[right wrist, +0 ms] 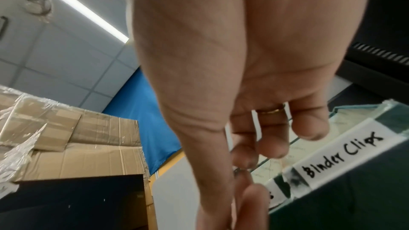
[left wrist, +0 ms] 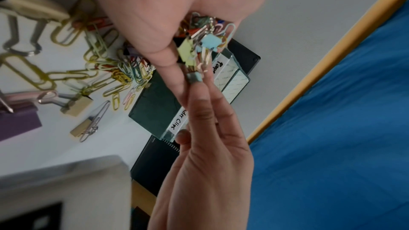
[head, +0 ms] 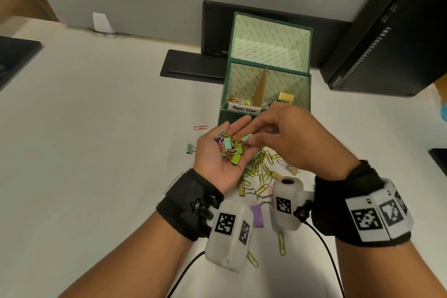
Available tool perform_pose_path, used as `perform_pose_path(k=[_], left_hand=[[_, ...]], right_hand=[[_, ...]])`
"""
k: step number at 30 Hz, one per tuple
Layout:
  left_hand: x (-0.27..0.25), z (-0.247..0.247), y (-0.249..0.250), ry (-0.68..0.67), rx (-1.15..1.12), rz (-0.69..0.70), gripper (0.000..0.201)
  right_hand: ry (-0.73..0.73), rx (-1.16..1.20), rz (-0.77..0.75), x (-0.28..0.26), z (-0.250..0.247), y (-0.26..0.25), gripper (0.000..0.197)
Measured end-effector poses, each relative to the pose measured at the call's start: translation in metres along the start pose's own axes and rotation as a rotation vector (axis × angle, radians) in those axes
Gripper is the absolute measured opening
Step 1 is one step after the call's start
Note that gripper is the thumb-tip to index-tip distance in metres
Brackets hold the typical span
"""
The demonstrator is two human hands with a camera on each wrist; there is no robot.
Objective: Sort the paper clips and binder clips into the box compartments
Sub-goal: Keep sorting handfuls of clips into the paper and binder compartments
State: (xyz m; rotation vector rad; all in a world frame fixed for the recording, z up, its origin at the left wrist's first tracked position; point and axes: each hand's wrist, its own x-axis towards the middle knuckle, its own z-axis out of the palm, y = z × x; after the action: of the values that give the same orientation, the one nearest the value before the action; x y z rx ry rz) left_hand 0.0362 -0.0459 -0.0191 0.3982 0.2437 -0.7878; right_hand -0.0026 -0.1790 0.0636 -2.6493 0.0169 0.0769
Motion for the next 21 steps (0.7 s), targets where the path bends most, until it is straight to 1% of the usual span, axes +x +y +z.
perform_pose_path(k=[2,4,5,7,9,11,13,14,15,18,19,21], left_hand=[[0.001,-0.002,0.000,-0.012,-0.001,-0.003,0.046],[0.003,-0.005,0.000,-0.032,-0.012,-0.009,0.050],[0.003,-0.005,-0.001,-0.044,-0.029,-0.010,0.050],[0.003,-0.003,0.000,-0.044,-0.073,0.001,0.047],[0.002,0.000,0.000,-0.038,-0.106,0.002,0.043],[0.002,0.000,0.000,-0.032,-0.112,0.002,0.043],[0.002,-0.001,-0.001,-0.026,-0.117,-0.004,0.045],[0.002,-0.001,-0.001,-0.028,-0.120,-0.011,0.046],[0.002,-0.002,-0.001,-0.030,-0.125,-0.015,0.046],[0.002,-0.002,0.000,-0.030,-0.136,-0.013,0.047],[0.003,-0.002,0.000,-0.026,-0.136,-0.011,0.047],[0.002,0.000,0.001,-0.012,-0.126,-0.006,0.047]], right_hand=[[0.043,0.081,-0.014,0.000,-0.001,0.001,0.004],[0.081,0.187,-0.030,-0.003,-0.002,0.002,0.017],[0.109,0.237,-0.034,-0.004,-0.003,0.002,0.017],[0.178,0.330,-0.033,-0.005,-0.006,0.003,0.005],[0.296,0.419,-0.012,-0.003,-0.012,0.007,0.007],[0.471,0.443,0.020,0.004,-0.022,0.014,0.008],[0.612,0.360,0.057,0.013,-0.030,0.022,0.011],[0.641,0.299,0.088,0.017,-0.032,0.027,0.012],[0.618,0.233,0.124,0.021,-0.033,0.033,0.014],[0.362,-0.010,0.241,0.027,-0.025,0.044,0.028],[0.325,-0.044,0.235,0.027,-0.020,0.043,0.030],[0.332,-0.026,0.143,0.025,-0.014,0.033,0.027]])
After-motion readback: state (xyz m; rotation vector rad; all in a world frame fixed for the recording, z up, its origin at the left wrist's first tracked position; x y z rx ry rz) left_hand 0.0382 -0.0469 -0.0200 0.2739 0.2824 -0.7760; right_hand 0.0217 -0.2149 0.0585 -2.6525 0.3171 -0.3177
